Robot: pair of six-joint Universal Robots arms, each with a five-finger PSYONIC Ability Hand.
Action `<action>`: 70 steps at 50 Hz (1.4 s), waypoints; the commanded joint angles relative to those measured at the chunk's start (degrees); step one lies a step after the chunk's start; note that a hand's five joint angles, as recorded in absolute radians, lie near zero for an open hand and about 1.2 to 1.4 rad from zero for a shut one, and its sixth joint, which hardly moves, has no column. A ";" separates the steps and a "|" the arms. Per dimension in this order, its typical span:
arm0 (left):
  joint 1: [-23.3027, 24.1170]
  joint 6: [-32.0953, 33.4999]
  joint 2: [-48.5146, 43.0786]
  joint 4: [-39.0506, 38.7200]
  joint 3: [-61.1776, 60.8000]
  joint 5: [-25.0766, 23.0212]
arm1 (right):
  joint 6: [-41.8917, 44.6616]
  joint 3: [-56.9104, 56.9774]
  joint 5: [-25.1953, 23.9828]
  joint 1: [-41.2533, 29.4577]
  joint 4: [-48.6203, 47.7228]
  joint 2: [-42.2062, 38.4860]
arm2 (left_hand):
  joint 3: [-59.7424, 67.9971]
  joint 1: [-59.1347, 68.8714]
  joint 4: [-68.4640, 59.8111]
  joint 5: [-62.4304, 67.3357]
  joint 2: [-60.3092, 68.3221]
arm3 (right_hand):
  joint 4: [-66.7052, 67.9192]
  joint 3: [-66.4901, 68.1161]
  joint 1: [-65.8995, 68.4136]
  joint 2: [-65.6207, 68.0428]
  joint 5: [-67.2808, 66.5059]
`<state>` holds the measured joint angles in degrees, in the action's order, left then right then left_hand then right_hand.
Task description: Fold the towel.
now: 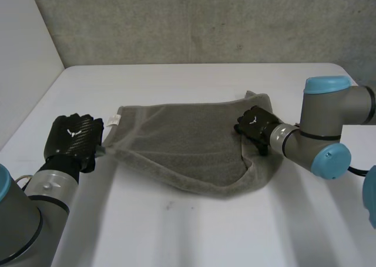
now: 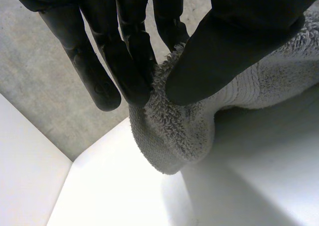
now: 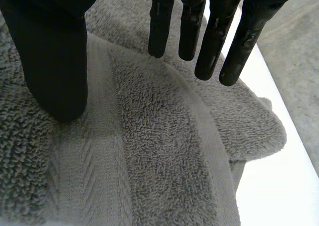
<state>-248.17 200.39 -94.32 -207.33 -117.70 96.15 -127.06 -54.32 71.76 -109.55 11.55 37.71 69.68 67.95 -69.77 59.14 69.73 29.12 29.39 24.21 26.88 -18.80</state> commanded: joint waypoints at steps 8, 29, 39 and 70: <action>-0.12 0.00 0.01 -0.01 0.02 0.00 | 1.29 2.38 1.01 -0.23 -0.30 -0.01 | 10.32 12.05 -10.23 10.86 10.27 | 50.88 50.61 55.79 53.12 -51.20; -1.79 0.53 0.45 1.31 1.51 0.09 | -20.77 -18.45 6.73 8.56 -4.70 24.34 | 10.32 12.05 -10.23 10.86 10.27 | 50.88 50.61 55.79 53.12 -51.20; -5.84 0.79 6.33 5.97 2.48 0.00 | -23.67 -32.59 0.76 17.08 -5.49 35.58 | 10.32 12.05 -10.23 10.86 10.27 | 50.88 50.61 55.79 53.12 -51.20; -5.66 0.97 14.95 31.72 23.13 -1.40 | -13.74 -28.74 -2.24 19.81 13.06 58.44 | 10.32 12.05 -10.23 10.86 10.27 | 50.88 50.61 55.79 53.12 -51.20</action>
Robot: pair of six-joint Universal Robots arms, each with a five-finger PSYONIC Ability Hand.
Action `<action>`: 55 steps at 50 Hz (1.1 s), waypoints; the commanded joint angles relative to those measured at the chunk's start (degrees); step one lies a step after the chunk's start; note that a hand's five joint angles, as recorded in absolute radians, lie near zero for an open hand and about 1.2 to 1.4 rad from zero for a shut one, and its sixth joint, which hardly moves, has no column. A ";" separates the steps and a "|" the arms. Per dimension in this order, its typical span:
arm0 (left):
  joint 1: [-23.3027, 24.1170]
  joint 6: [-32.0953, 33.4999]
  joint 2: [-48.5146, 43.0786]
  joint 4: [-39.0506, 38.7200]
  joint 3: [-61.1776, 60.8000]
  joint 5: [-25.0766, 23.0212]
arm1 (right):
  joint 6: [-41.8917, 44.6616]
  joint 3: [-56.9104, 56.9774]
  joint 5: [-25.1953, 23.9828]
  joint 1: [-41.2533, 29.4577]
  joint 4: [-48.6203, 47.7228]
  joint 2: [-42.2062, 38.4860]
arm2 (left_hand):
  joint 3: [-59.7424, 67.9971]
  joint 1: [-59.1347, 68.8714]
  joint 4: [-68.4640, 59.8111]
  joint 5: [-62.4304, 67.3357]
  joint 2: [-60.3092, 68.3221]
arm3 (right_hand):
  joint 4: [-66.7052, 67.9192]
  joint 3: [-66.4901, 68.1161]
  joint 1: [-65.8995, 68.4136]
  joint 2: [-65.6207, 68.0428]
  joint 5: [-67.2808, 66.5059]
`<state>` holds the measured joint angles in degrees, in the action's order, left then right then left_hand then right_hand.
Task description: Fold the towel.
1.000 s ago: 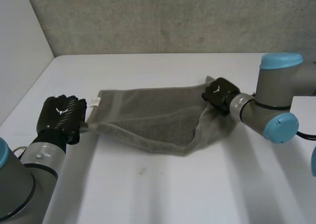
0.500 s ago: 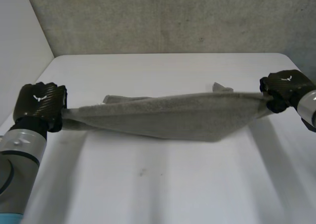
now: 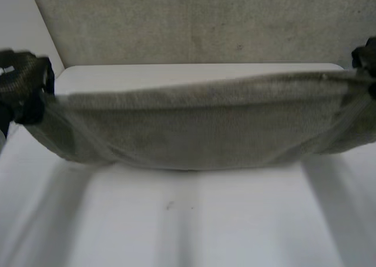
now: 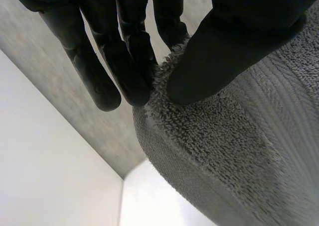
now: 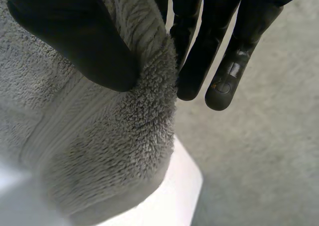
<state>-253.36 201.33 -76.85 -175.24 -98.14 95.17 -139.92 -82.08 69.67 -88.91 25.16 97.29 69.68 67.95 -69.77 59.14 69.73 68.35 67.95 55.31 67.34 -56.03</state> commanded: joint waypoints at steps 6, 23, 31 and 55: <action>-0.30 0.91 -15.84 -0.45 5.50 -0.95 | -0.01 -1.51 0.20 -3.19 -3.35 -12.27 | 10.32 12.05 -10.23 10.86 10.27 | 11.65 12.05 24.69 12.66 -13.97; 0.32 6.09 -41.98 -10.36 36.75 -0.51 | 4.57 24.22 14.52 -12.25 -22.22 -36.65 | 10.32 12.05 -10.23 10.86 10.27 | 11.65 12.05 24.69 12.66 -13.97; 0.41 5.75 -40.14 -23.71 50.32 0.19 | 1.77 28.83 19.28 -14.10 -51.38 -30.69 | 10.32 12.05 -10.23 10.86 10.27 | 11.65 12.05 24.69 12.66 -13.97; -0.73 -0.15 -42.32 -37.87 13.27 -1.12 | -0.44 -0.16 8.47 -13.49 -50.21 -35.31 | 10.32 12.05 -10.23 10.86 10.27 | 11.65 12.05 24.69 12.66 -13.97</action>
<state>-254.11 200.52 -115.53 -207.08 -73.48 94.76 -140.47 -74.78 80.74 -102.74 -25.27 66.79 69.71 68.42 -69.78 59.14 69.73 68.36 67.95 55.32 67.35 -56.00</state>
